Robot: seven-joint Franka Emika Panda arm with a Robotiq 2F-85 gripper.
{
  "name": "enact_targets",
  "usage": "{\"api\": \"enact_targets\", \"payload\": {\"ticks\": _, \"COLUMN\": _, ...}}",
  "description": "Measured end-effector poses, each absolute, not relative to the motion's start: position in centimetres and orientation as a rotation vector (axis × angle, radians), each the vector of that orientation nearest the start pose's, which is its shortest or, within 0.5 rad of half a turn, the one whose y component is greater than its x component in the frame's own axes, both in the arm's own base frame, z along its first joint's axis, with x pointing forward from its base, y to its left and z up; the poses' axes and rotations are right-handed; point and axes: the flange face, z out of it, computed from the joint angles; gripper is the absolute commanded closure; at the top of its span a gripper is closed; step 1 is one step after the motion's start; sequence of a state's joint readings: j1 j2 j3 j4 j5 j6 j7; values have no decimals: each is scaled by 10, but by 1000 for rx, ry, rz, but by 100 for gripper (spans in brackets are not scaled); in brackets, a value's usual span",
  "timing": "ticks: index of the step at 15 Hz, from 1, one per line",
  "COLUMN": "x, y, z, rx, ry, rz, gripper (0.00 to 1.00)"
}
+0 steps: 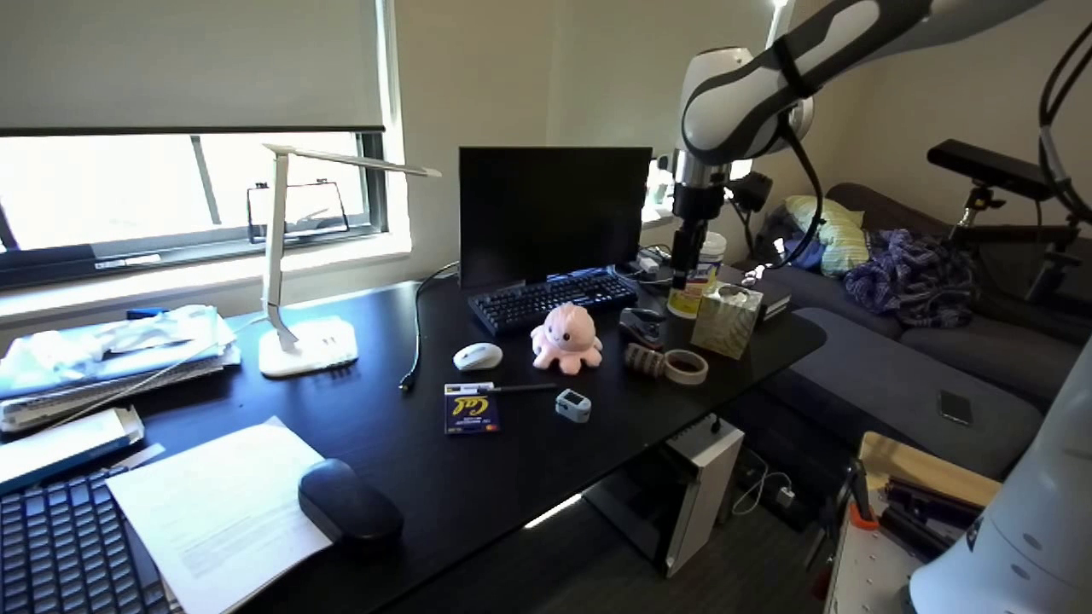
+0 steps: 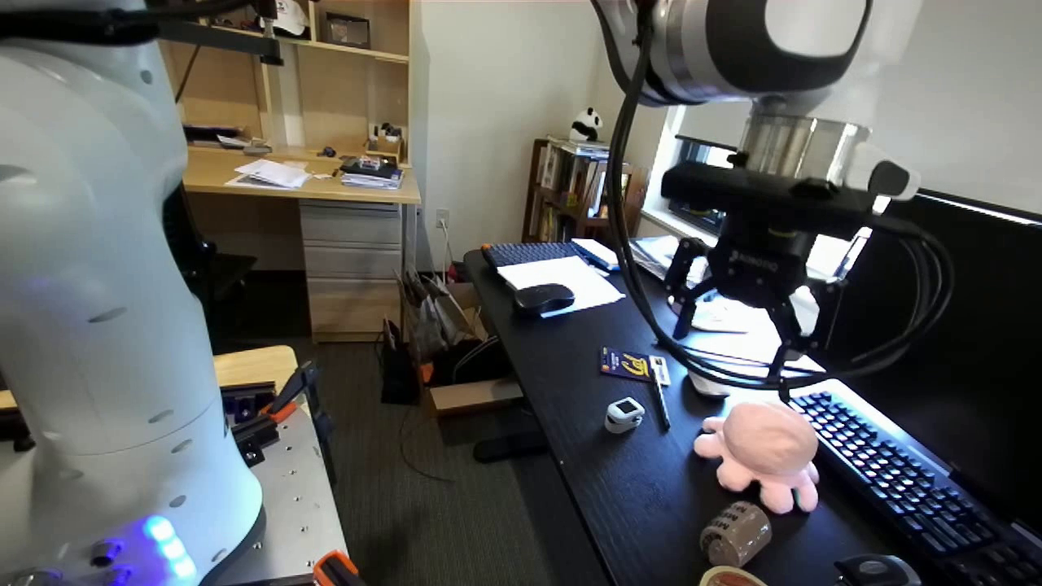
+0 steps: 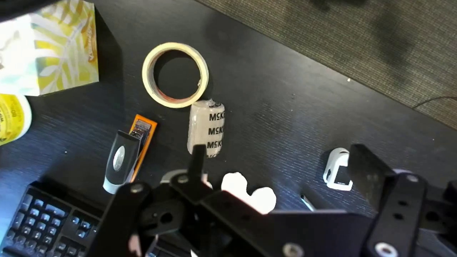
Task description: Put the brown cup at the center of the tape
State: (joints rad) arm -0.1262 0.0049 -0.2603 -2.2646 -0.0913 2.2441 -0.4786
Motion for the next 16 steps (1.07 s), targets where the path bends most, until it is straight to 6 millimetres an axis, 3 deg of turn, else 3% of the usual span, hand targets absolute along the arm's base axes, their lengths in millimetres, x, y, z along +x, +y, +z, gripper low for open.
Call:
{"api": "enact_targets", "payload": {"ticks": 5, "x": 495, "y": -214, "z": 299, "rx": -3076, "ry": -268, "rz": 58, "gripper": 0}}
{"api": "enact_targets", "payload": {"ticks": 12, "x": 506, "y": -217, "z": 287, "rx": -3075, "ry": -252, "rz": 61, "gripper": 0}}
{"api": "enact_targets", "payload": {"ticks": 16, "x": 525, "y": -229, "z": 254, "rx": -3123, "ry": -179, "rz": 21, "gripper": 0}}
